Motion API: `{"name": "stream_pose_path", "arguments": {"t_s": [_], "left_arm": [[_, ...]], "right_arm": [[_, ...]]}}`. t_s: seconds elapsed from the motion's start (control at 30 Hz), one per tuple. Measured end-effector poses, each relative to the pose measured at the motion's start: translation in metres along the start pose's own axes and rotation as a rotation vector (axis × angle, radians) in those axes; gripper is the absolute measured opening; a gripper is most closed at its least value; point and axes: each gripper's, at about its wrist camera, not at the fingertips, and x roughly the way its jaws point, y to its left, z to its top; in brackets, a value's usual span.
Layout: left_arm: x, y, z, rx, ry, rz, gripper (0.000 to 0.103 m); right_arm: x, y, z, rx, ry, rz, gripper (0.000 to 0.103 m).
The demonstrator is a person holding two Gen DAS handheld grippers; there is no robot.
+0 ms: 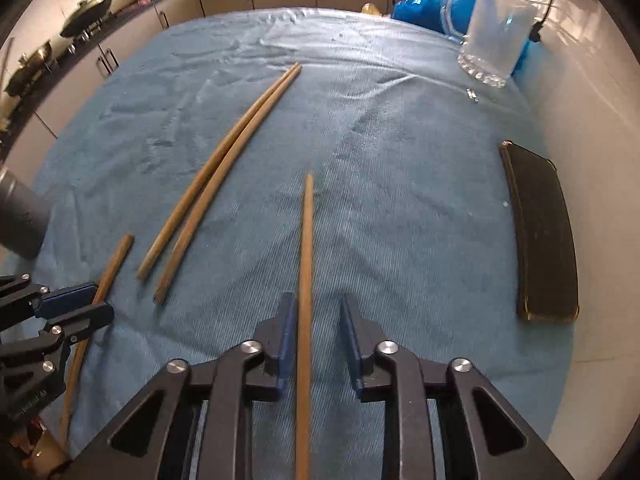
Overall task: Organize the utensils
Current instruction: 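Close the right gripper on a single wooden chopstick on the towel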
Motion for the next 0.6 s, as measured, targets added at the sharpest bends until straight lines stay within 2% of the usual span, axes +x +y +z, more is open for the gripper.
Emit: {"name": "stream_pose_path", "arguments": {"t_s": [0.13, 0.27, 0.3, 0.37, 0.4, 0.53, 0.6], "left_arm": [[0.002, 0.001, 0.004, 0.031, 0.031, -0.011, 0.014], [0.005, -0.003, 0.008, 0.076, 0.050, 0.002, 0.014], [0.006, -0.006, 0.008, 0.085, 0.050, 0.002, 0.014], [0.007, -0.005, 0.010, 0.084, 0.041, -0.012, 0.014], [0.006, -0.003, 0.009, 0.072, 0.025, -0.012, 0.008], [-0.004, 0.006, -0.003, 0.026, -0.053, -0.017, 0.007], [-0.020, 0.011, -0.012, -0.001, -0.110, -0.028, 0.007]], "right_arm": [[0.007, 0.006, 0.019, -0.026, 0.073, -0.020, 0.021], [0.013, 0.005, 0.033, 0.004, 0.135, -0.017, 0.021], [0.014, 0.006, 0.035, 0.011, 0.131, -0.016, 0.019], [0.015, 0.009, 0.037, 0.011, 0.103, -0.019, 0.008], [0.014, 0.011, 0.036, 0.008, 0.086, -0.032, 0.007], [0.006, 0.014, 0.023, 0.024, -0.002, -0.024, 0.007], [-0.005, 0.010, 0.016, 0.048, -0.055, 0.021, 0.007]]}}
